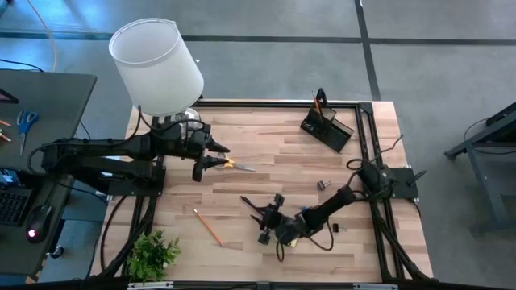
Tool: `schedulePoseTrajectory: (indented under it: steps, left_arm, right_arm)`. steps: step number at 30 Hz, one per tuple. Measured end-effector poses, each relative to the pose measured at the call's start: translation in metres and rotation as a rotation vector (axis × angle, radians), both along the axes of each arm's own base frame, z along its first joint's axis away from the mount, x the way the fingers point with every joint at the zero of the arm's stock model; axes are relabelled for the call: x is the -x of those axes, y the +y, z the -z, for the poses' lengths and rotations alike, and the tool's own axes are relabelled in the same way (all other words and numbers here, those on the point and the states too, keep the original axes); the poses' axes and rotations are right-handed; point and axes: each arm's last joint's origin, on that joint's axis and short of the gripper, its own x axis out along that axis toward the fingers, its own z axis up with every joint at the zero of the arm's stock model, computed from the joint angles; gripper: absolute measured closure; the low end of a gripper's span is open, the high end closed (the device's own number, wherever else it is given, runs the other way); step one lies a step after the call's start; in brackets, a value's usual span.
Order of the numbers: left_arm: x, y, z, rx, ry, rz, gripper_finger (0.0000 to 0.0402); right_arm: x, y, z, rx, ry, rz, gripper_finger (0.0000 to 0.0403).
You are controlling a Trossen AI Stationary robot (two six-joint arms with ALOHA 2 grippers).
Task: Pick and place office supplies into organizer
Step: Put the black pen into the mesh desk organizer
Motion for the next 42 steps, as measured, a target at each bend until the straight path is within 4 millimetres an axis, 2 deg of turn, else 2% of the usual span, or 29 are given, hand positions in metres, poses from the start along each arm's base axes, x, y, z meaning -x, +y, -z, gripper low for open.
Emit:
schedulePoseTrajectory:
  steps: [6,13,26,30,37,42]
  left_arm:
    - [0.001,-0.002,0.002,0.036,0.022,0.054,0.0236]
    - [0.001,-0.002,0.005,0.044,0.044,0.052,0.0236]
    - [0.0,-0.001,-0.001,0.004,-0.015,0.045,0.0236]
    - [0.0,-0.001,-0.001,0.006,-0.01,0.046,0.0236]
    - [0.0,-0.001,0.001,0.011,0.006,0.046,0.0236]
    - [0.0,-0.002,0.002,0.014,0.014,0.047,0.0236]
  right_arm:
    - [0.005,0.011,0.02,-0.05,-0.017,0.091,0.0274]
    - [0.014,0.018,0.024,-0.038,-0.032,0.151,0.0274]
    - [0.013,0.007,0.03,-0.14,0.017,0.178,0.0276]
    - [0.011,0.004,0.03,-0.143,0.029,0.178,0.0296]
    - [0.011,0.002,0.031,-0.129,0.043,0.177,0.038]
    - [0.011,0.004,0.03,-0.128,0.03,0.181,0.0378]
